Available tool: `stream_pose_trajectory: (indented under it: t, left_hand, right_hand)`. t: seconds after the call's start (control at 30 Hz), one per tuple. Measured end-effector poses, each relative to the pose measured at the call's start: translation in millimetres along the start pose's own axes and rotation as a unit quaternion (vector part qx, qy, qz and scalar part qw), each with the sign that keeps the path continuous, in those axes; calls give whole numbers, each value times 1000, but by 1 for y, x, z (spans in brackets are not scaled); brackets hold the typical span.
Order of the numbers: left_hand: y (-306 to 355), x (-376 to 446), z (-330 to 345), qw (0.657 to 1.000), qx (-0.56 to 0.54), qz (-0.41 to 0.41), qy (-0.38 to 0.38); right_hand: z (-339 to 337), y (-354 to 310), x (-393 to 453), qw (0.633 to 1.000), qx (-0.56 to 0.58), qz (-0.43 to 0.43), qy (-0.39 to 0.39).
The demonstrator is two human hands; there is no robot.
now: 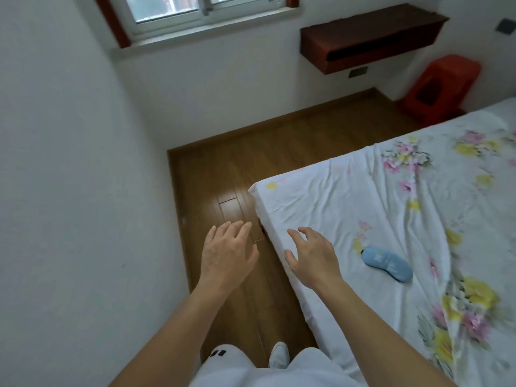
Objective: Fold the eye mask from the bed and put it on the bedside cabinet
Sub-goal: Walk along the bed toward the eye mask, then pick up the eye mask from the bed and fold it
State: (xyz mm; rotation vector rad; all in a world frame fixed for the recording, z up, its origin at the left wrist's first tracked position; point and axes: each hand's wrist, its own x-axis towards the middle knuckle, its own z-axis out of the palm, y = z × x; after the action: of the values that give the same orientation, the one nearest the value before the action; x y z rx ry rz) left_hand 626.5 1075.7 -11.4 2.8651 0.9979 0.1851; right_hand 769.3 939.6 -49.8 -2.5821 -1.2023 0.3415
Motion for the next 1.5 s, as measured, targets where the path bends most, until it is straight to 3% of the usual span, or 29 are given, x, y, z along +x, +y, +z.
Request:
stream_pose_trajectory:
  t: [0.33, 0.6, 0.77, 1.0, 1.23, 1.5]
  left_hand:
    - [86, 133, 43, 975, -21, 213, -65]
    - [173, 209, 103, 893, -37, 408, -187]
    - [211, 237, 153, 833, -20, 499, -239]
    - [226, 242, 233, 784, 24, 543, -300]
    - [244, 233, 344, 743, 51, 599, -292]
    - [286, 222, 453, 765, 28, 575, -290]
  right_hand:
    - [-17, 97, 34, 977, 29, 210, 32]
    - [-14, 169, 11, 896, 56, 440, 31]
    - [-6, 203, 8, 847, 58, 528, 24]
    - [42, 244, 6, 822, 77, 565, 19]
    - [139, 316, 9, 827, 115, 550, 0]
    - [235, 415, 25, 872, 102, 477, -26]
